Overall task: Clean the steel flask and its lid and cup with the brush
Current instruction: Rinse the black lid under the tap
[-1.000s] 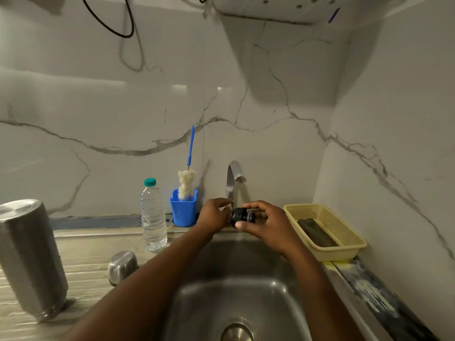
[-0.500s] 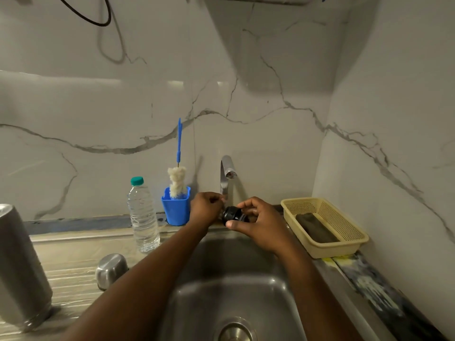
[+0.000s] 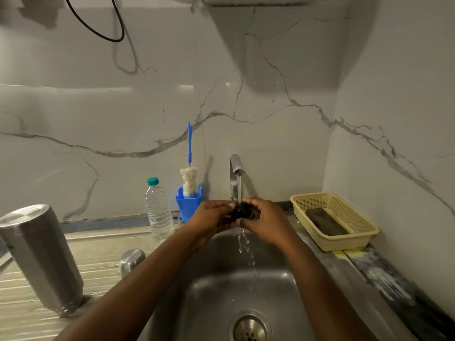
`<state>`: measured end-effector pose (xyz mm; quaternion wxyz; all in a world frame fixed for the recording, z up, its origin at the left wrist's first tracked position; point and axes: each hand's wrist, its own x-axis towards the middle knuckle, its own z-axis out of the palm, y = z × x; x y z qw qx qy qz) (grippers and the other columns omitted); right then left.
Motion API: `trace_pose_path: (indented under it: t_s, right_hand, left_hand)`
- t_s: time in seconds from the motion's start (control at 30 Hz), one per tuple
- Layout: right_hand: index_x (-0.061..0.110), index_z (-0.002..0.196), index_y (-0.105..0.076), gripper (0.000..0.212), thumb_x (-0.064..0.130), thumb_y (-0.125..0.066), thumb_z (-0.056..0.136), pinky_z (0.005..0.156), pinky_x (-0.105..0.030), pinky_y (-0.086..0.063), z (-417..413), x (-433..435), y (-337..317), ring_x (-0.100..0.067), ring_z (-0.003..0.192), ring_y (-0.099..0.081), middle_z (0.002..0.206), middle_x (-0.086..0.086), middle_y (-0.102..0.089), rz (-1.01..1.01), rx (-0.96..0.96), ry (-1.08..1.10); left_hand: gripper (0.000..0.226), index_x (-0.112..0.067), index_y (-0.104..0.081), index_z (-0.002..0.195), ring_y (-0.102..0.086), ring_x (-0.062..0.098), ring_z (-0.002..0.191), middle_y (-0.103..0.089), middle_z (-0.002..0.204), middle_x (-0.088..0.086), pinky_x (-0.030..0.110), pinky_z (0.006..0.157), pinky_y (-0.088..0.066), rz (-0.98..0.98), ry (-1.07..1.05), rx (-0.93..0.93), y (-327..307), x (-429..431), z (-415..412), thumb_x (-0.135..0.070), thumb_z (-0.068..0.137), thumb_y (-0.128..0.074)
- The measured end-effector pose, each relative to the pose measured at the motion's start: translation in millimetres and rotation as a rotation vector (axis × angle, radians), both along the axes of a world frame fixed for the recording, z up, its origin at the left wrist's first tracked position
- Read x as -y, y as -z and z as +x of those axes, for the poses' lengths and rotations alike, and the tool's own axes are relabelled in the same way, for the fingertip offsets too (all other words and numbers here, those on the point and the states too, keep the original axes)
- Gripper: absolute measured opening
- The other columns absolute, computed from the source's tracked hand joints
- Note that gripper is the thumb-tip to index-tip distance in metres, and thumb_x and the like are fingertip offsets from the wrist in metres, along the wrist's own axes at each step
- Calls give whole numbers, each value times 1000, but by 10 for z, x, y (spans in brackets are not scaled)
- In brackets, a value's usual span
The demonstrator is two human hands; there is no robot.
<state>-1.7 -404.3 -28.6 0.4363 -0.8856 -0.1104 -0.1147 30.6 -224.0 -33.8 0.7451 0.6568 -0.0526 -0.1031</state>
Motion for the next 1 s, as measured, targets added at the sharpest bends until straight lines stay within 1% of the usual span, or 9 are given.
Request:
trace_pose_path:
  t_s: [0.2,0.33,0.43,0.5,0.63,0.73,0.83,0.9,1.0]
  right_hand:
    - [20,142,-59,60,26,-83,87,84,-13,-42,11,30,-4,-16,121,-65,132,0,-69,-35,-22,-13]
    - [21,148,-53,59,22,-76,94,80,-2,-36,29,17,50,-18,129,-60,139,-1,-65,-36,-34,-51]
    - [20,155,-45,66,23,-74,95,96,-14,-36,19,2,69,-20,136,-54,149,-3,-58,-36,-41,-49]
    - [19,154,-46,67,24,-76,93,97,-18,-38,19,-9,77,-20,136,-55,149,-3,-58,-18,-31,-23]
    - [19,144,-58,58,29,-79,91,83,-8,-42,49,-23,81,-15,125,-63,138,-1,-66,24,21,8]
    - [25,149,-55,60,38,-74,94,94,-17,-45,52,-9,72,-15,128,-61,142,1,-64,-17,37,-44]
    - [26,153,-49,64,33,-74,95,96,-18,-43,40,5,81,-15,132,-58,147,2,-61,-51,1,-93]
    - [23,148,-55,61,27,-78,92,90,-12,-45,36,-10,91,-11,120,-64,140,1,-66,-28,29,-49]
    - [20,132,-68,48,27,-83,87,66,-3,-47,54,-24,86,4,90,-65,115,6,-73,63,80,44]
  left_hand:
    - [20,-4,-78,115,-79,28,100,-81,105,15,37,88,-64,53,-79,120,-8,122,5,-10,97,-73]
    - [16,-3,-79,108,-78,28,93,-80,102,18,35,83,-65,45,-164,64,17,114,27,-12,101,-67]
    - [18,-5,-78,107,-78,24,86,-80,100,17,31,77,-66,63,-162,47,35,91,-14,-11,105,-62]
    - [18,-9,-79,105,-78,22,87,-80,98,14,28,77,-65,107,-152,68,41,86,-61,-18,104,-63]
    - [21,-7,-79,104,-79,23,89,-81,97,15,30,82,-65,133,-69,90,53,78,-137,-26,98,-72]
    - [31,3,-77,106,-77,30,94,-79,104,23,38,90,-65,62,-56,63,85,68,-151,-26,102,-67]
    - [31,2,-77,103,-77,26,85,-79,100,22,35,84,-66,-23,-108,13,94,54,-159,-27,103,-65]
    - [33,2,-75,106,-78,26,84,-80,97,20,34,81,-66,-58,-144,-21,91,50,-162,-29,103,-65]
    - [39,1,-72,111,-79,31,89,-80,98,20,34,76,-66,-21,-191,-56,92,66,-143,-36,105,-62]
